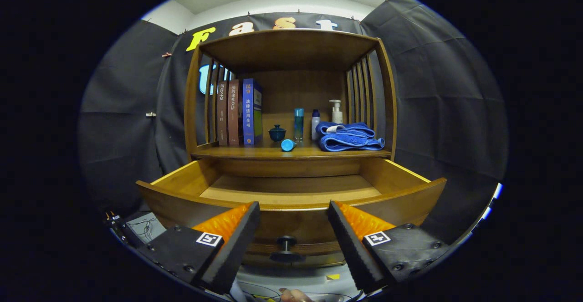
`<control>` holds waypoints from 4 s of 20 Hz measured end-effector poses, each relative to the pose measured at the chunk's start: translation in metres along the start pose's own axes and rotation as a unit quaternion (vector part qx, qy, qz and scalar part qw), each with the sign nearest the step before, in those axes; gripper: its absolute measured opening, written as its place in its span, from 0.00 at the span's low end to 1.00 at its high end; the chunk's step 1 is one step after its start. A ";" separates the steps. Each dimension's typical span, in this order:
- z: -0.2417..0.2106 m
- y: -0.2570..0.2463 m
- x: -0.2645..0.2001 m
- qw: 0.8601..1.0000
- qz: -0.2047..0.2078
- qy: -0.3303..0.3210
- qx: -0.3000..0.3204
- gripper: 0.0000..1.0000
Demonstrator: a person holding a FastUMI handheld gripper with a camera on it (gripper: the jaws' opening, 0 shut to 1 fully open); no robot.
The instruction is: Pull open the drawer, take out the items inside it, and place them on the countertop above the cabinet.
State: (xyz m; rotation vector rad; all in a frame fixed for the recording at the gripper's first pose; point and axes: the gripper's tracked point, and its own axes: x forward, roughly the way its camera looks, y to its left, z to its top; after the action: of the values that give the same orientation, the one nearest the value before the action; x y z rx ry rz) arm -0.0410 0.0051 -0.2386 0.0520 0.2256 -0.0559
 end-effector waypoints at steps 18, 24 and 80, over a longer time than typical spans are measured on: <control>0.016 0.004 0.133 0.999 -0.003 0.031 0.007 0.99; 0.019 0.005 0.161 0.999 -0.004 0.034 0.008 0.99; 0.294 0.002 0.014 0.996 0.016 -0.085 -0.011 0.99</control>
State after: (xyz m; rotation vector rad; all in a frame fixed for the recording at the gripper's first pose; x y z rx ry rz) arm 0.0376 -0.0104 0.0447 0.0288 0.0553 -0.0247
